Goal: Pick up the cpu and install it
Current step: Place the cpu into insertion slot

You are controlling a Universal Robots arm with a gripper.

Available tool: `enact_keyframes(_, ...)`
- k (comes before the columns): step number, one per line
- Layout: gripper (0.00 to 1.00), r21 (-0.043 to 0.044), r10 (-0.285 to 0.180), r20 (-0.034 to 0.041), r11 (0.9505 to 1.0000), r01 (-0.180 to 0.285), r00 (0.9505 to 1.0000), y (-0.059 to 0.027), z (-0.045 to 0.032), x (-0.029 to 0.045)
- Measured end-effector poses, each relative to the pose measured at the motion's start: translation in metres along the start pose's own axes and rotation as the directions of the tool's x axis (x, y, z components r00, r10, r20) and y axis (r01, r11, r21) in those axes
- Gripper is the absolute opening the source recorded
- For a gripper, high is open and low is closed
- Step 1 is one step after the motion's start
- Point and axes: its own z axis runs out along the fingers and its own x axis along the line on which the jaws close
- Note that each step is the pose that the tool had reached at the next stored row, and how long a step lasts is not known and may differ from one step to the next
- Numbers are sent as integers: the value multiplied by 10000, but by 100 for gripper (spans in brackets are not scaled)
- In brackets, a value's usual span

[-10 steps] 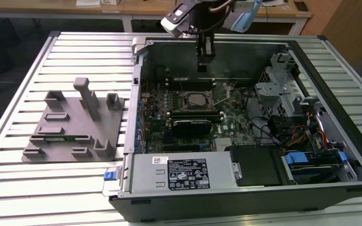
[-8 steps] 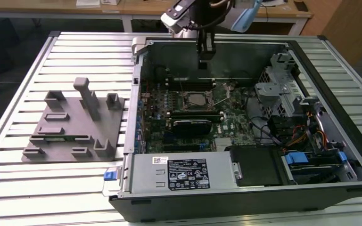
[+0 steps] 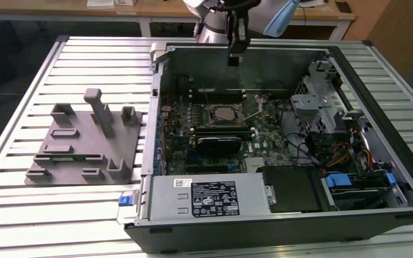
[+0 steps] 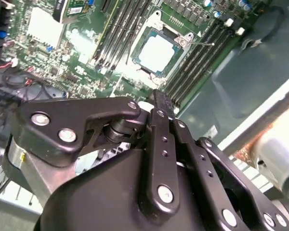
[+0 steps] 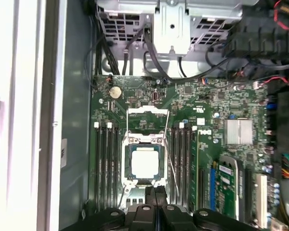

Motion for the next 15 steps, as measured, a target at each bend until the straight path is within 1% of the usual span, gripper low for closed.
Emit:
enact_keyframes(1, 11, -1, 1, -1, 10000, -1, 10000, 2, -44, -2)
enact_keyframes(2, 11, -2, 1, -5, 10000, -1, 10000, 3, -61, -3)
enact_keyframes(10, 11, 0, 1, -3, 10000, -1, 10000, 7, 65, -7)
enact_keyframes(14, 11, -1, 1, -4, 10000, -1, 10000, 3, 139, -4)
enact_keyframes(15, 11, 1, 33, -1, 10000, -33, 10000, 2, 178, -2)
